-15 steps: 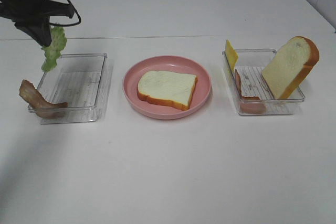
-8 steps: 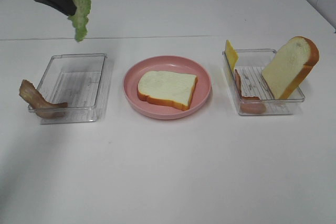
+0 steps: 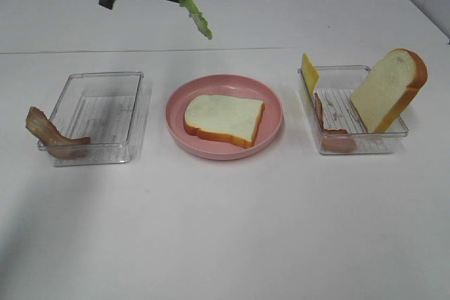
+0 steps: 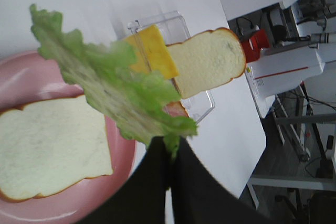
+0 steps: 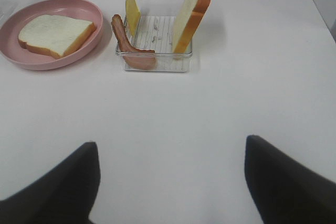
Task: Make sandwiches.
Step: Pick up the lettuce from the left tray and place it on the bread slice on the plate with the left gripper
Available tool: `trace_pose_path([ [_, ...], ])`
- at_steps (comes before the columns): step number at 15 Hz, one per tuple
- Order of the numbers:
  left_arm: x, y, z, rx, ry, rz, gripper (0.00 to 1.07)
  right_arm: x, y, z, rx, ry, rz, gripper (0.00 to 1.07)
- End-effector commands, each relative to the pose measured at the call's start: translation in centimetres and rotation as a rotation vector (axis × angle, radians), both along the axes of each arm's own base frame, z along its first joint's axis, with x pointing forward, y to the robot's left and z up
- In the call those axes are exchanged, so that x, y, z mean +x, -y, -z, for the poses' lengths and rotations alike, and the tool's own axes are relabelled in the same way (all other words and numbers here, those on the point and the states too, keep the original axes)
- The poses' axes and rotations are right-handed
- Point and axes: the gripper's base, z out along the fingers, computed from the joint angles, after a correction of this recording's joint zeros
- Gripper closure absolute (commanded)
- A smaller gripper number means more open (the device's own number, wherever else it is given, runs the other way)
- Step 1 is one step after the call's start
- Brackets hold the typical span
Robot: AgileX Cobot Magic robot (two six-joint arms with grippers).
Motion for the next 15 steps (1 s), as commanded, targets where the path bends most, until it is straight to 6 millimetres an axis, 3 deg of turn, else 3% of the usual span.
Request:
trace_pose_path([
  [1,-0.8,3.2,1.8,-0.005,-0.022,0.09,1.07,-0.1,0.0,0.0,-0.002,0.016,0.005,0.35],
  [3,-1.4,5.5,3.5,0.006,-0.054,0.139,1.07,-0.1,0.0,0.0,-0.002,0.016,0.005,0.35],
  [7,-2.1,7.9,6.8,0.036,-0.113,0.195,1.07,-0.1,0.0,0.0,-0.001,0.016,0.004,0.35],
  [15,-2.1,7.6,10.5,0.133,-0.133,0.275,1.07,-0.1,0.0,0.0,-0.001,0.016,0.004,0.35],
])
